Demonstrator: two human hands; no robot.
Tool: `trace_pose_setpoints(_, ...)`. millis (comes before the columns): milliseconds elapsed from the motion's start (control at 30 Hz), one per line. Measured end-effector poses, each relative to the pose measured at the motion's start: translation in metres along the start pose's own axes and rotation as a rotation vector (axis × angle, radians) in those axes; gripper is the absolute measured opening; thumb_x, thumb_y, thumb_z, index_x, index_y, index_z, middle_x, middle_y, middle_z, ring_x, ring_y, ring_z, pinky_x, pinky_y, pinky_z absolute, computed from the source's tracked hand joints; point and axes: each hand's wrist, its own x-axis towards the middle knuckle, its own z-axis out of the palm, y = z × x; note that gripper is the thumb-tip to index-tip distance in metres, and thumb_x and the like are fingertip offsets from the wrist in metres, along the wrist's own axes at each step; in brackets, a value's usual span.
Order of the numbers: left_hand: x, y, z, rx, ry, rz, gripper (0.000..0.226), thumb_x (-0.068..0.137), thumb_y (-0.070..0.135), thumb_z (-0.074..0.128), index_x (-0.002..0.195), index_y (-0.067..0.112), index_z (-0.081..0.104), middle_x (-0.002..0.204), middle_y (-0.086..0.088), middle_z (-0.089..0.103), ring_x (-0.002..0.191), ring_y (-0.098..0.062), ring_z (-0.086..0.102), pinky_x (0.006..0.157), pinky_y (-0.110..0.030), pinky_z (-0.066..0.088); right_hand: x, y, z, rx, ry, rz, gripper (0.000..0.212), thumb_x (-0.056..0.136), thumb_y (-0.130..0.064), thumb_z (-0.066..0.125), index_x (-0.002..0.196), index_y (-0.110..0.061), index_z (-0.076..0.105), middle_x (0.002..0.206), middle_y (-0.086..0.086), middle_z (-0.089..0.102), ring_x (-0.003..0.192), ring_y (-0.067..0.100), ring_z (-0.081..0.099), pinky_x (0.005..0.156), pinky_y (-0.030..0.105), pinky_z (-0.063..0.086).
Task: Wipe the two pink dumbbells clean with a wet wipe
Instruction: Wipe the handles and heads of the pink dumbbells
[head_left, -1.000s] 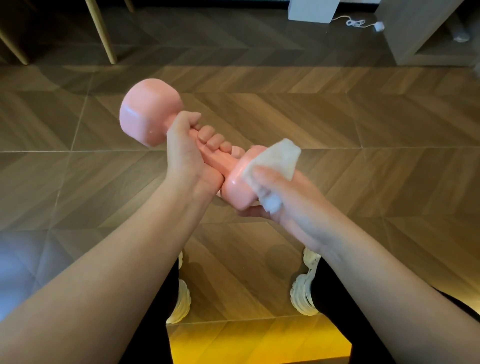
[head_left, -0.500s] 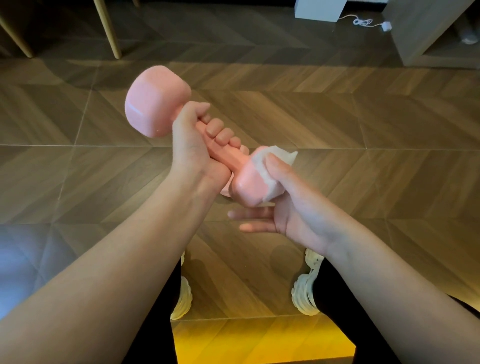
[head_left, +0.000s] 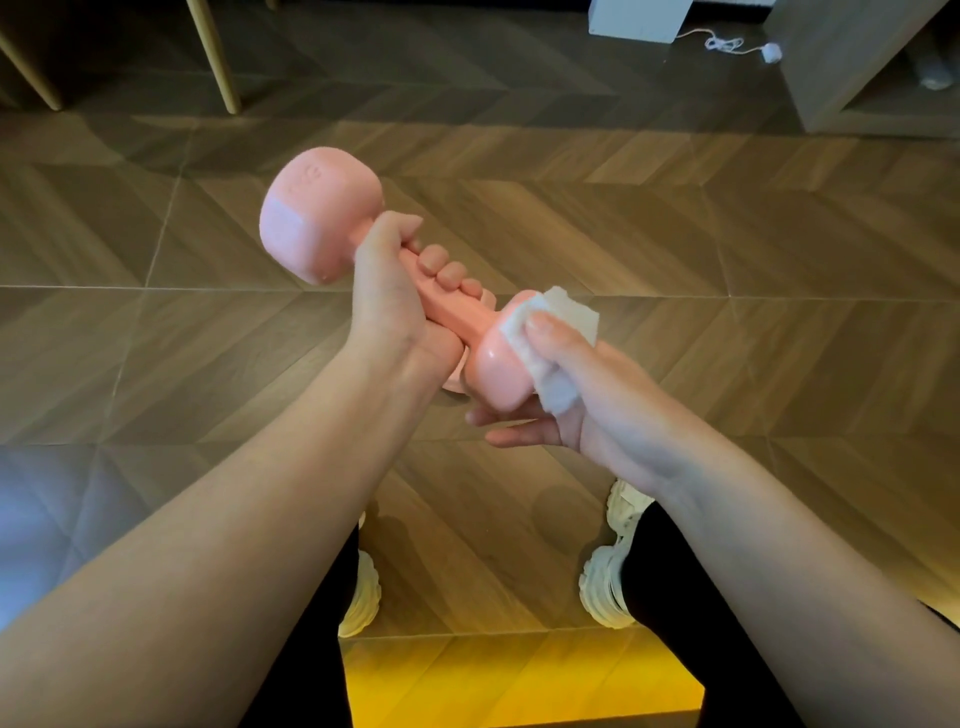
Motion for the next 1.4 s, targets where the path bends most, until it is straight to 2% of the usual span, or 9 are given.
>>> trace_pose_setpoints(167,-0.004,0.001,-0.001,-0.020,0.003,0.012,0.033,0.090,0.018,0.048,0.062,0.020,0.031,0.043,0.007,0.027,0.031,-0.011,0.027,0.037,-0.017,0.032,-0.002,-0.001,-0.001,-0.047,-0.035,-0.019,0.062,0.084,-0.025,0.070,0.138,-0.016,0.041,0.124,0.022,0.064,0.106,0.042,0.067,0.087,0.046,0.058)
trace_pose_setpoints(267,-0.004,-0.003,0.000,0.039,-0.023,0.042,0.032,0.090,0.017,0.047,0.062,0.020,0.032,0.046,0.007,0.025,0.035,-0.011,0.024,0.039,-0.019,0.031,0.002,0.004,0.008,-0.099,0.090,-0.045,0.063,0.078,-0.034,0.074,0.132,-0.018,0.045,0.115,0.018,0.069,0.094,0.036,0.071,0.079,0.044,0.061)
trace_pose_setpoints(400,-0.003,-0.004,0.003,0.052,-0.052,0.041,0.032,0.091,0.017,0.045,0.063,0.020,0.030,0.047,0.007,0.023,0.036,-0.012,0.023,0.040,-0.018,0.030,0.004,0.003,0.008,-0.011,0.156,-0.061,0.054,0.091,-0.048,0.059,0.128,-0.008,0.054,0.110,0.027,0.068,0.085,0.037,0.070,0.068,0.038,0.060)
trace_pose_setpoints(600,0.000,0.004,-0.001,-0.031,-0.052,0.014,0.034,0.090,0.017,0.045,0.059,0.021,0.031,0.045,0.008,0.025,0.033,-0.011,0.026,0.039,-0.017,0.032,-0.005,-0.001,-0.009,0.080,-0.083,-0.031,0.060,0.086,-0.028,0.064,0.140,-0.009,0.044,0.130,0.026,0.059,0.113,0.042,0.062,0.086,0.048,0.057)
trace_pose_setpoints(867,-0.004,-0.006,0.003,0.052,-0.146,0.072,0.030,0.090,0.016,0.041,0.062,0.021,0.029,0.047,0.007,0.021,0.040,-0.012,0.020,0.041,-0.022,0.028,0.004,0.003,0.007,0.047,0.197,-0.057,0.055,0.084,-0.050,0.067,0.125,-0.015,0.059,0.110,0.015,0.069,0.091,0.026,0.067,0.066,0.038,0.058)
trace_pose_setpoints(1000,-0.003,-0.004,0.003,0.022,-0.232,0.083,0.032,0.089,0.016,0.043,0.059,0.020,0.032,0.045,0.007,0.024,0.040,-0.011,0.022,0.042,-0.024,0.029,-0.003,-0.004,-0.008,0.208,-0.009,0.063,0.058,0.082,-0.055,0.062,0.123,-0.014,0.060,0.110,0.022,0.067,0.091,0.032,0.070,0.070,0.041,0.060)
trace_pose_setpoints(1133,-0.004,-0.005,0.001,0.017,-0.163,0.085,0.033,0.090,0.019,0.050,0.059,0.019,0.039,0.048,0.006,0.036,0.039,-0.011,0.037,0.044,-0.020,0.038,-0.008,-0.003,-0.012,0.226,-0.144,0.042,0.062,0.086,-0.034,0.066,0.140,-0.010,0.045,0.125,0.030,0.060,0.097,0.038,0.068,0.074,0.039,0.060)
trace_pose_setpoints(1233,-0.005,-0.005,0.001,0.019,-0.068,0.057,0.045,0.090,0.021,0.054,0.046,0.019,0.044,0.045,0.007,0.037,0.033,-0.011,0.038,0.042,-0.017,0.039,-0.006,0.000,-0.006,0.059,0.002,-0.057,0.056,0.081,-0.026,0.071,0.133,-0.018,0.050,0.123,0.024,0.063,0.094,0.033,0.070,0.072,0.039,0.059)
trace_pose_setpoints(1400,-0.004,-0.008,0.002,0.039,-0.047,0.053,0.031,0.091,0.017,0.050,0.064,0.019,0.034,0.047,0.006,0.028,0.037,-0.011,0.026,0.041,-0.018,0.033,0.002,0.004,0.007,-0.067,0.188,-0.062,0.045,0.093,-0.050,0.058,0.124,-0.016,0.059,0.105,0.027,0.069,0.078,0.031,0.070,0.062,0.036,0.060)
